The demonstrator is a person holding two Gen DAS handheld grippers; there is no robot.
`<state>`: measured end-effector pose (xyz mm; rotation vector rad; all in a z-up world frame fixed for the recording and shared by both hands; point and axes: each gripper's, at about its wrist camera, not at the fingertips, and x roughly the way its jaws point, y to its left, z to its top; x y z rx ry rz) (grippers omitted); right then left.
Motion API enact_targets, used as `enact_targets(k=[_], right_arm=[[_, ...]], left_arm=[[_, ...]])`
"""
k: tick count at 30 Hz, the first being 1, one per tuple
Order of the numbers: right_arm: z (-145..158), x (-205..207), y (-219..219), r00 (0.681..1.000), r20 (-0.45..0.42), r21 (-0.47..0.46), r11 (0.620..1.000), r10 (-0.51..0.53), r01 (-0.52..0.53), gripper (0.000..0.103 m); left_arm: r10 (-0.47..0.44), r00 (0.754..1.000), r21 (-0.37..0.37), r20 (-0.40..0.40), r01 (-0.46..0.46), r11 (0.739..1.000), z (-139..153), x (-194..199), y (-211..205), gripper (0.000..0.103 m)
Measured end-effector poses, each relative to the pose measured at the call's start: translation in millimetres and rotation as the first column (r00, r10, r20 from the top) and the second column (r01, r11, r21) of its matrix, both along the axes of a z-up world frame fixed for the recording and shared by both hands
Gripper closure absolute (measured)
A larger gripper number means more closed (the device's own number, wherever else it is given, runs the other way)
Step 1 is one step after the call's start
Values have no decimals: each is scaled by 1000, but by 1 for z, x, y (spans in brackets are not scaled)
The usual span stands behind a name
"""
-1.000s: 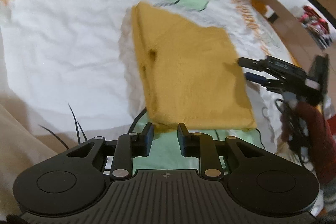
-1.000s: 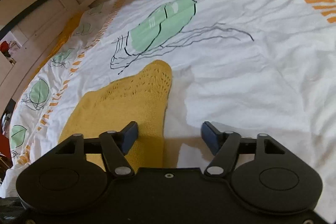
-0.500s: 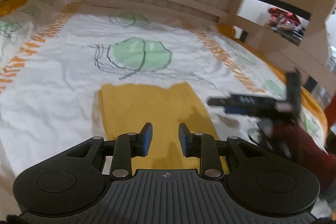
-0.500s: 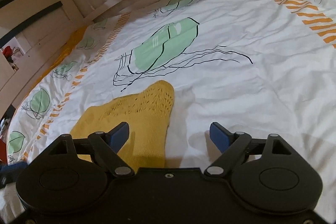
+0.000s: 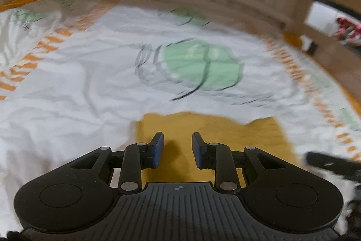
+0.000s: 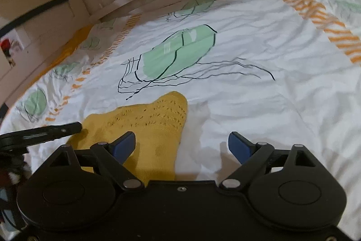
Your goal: Fold small clothes
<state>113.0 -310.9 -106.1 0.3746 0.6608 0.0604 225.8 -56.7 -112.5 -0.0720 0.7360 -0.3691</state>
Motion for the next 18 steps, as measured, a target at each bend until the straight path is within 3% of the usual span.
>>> enact_targets(k=[3, 9, 14, 18], right_arm=[[4, 6, 6, 1000, 4, -8, 1000, 21, -21, 8], [6, 35, 16, 999, -9, -54, 998, 41, -42, 7], [-30, 62, 16, 991, -135, -125, 992, -9, -8, 4], [-39, 60, 9, 993, -118, -98, 995, -24, 13, 1]], left_arm=[[30, 997, 3, -75, -29, 1000, -17, 6, 10, 76], [75, 991, -97, -112, -86, 992, -29, 0, 34, 66], [75, 990, -125, -122, -90, 988, -30, 2, 40, 65], [73, 990, -137, -124, -90, 987, -32, 4, 40, 64]])
